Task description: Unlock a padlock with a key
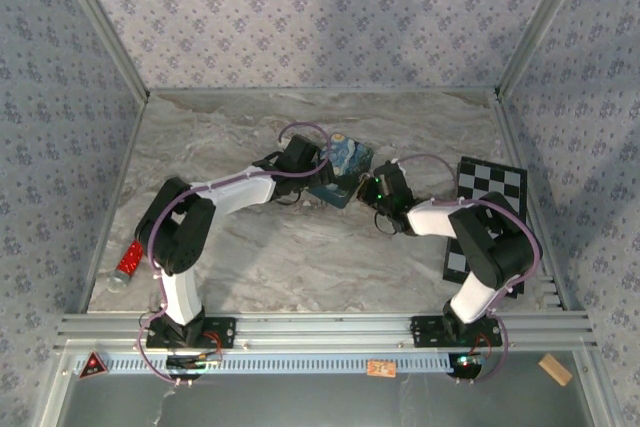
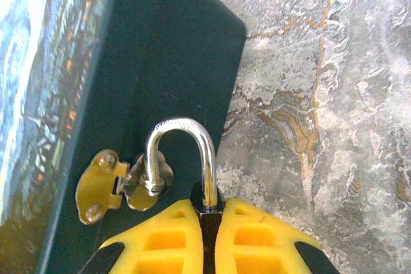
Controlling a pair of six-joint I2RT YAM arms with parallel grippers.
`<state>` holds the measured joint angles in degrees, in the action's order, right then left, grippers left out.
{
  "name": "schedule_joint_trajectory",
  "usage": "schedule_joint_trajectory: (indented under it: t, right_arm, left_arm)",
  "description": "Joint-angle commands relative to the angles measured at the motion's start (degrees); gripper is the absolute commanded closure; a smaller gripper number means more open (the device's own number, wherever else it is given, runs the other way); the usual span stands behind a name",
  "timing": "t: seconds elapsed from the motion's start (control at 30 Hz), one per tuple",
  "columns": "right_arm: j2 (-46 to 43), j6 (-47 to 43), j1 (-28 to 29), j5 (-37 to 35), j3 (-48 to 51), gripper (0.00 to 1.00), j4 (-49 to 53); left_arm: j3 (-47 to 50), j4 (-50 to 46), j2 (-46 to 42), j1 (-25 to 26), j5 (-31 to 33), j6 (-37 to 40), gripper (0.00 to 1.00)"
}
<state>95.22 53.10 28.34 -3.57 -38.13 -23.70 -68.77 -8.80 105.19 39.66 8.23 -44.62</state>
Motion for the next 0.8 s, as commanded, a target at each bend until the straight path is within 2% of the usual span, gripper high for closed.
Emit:
schedule_joint_trajectory:
  t: [0.0, 0.2, 0.37, 0.57, 0.77]
  right_arm:
    - [-1.81, 5.61, 0.22, -3.47, -2.33, 1.0, 1.84]
    - [-3.54, 9.58, 0.23, -4.83, -4.4, 1.0, 6.16]
    - [-4.99, 11.87, -0.88, -4.25, -3.48, 1.0, 5.54]
    - [-9.55, 1.76, -3.33, -3.59, -4.04, 1.0, 14.24]
    - [-14.03, -8.64, -7.82, 6.22, -2.08, 1.0, 22.6]
  left_arm:
    - [2.33, -4.38, 1.68, 0.99, 0.65, -0.18, 0.08]
    - [2.94, -3.48, 1.71, 1.52, 0.48, -0.86, 0.08]
    - [2.93, -3.39, 1.43, 1.51, 0.69, -0.66, 0.08]
    - [3.3, -2.45, 1.17, 0.63, 0.71, 0.36, 0.08]
    - [3.73, -0.75, 0.63, -0.7, -0.44, 2.5, 0.08]
